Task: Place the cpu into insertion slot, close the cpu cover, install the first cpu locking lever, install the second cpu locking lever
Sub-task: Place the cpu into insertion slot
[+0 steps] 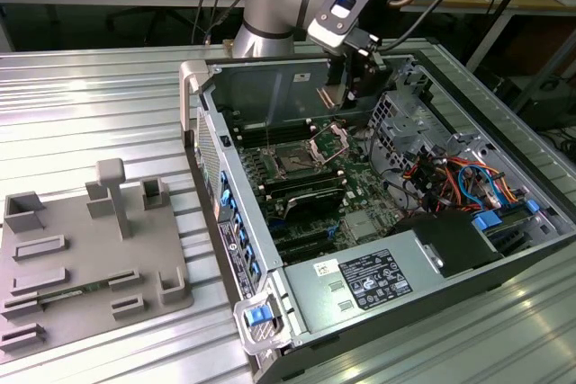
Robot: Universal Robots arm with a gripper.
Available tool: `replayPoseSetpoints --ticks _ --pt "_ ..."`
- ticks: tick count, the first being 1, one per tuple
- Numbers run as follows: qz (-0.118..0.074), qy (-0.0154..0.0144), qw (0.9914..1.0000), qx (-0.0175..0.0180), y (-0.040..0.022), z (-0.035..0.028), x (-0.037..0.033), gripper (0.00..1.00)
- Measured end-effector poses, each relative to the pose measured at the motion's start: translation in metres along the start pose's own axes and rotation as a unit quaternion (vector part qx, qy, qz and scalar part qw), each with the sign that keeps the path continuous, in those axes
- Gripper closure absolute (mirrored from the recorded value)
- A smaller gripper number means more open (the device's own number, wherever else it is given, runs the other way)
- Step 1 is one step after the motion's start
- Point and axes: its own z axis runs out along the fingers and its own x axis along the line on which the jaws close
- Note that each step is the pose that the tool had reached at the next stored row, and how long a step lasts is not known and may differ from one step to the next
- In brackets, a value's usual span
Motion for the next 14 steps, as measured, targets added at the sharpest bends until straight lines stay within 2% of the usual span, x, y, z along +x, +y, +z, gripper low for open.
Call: replayPoseSetpoints --ticks 5,7,14 --pt "0.021 -0.0019 0.99977 -0.0004 -0.0001 0.0000 0.0000 0.45" --pt "0.035 -0.0032 0.99937 -0.0007 -0.0001 0.0001 0.0000 0.45" --pt "0.037 -0.0033 0.99931 -0.0007 -0.0002 0.0009 0.0000 0.45"
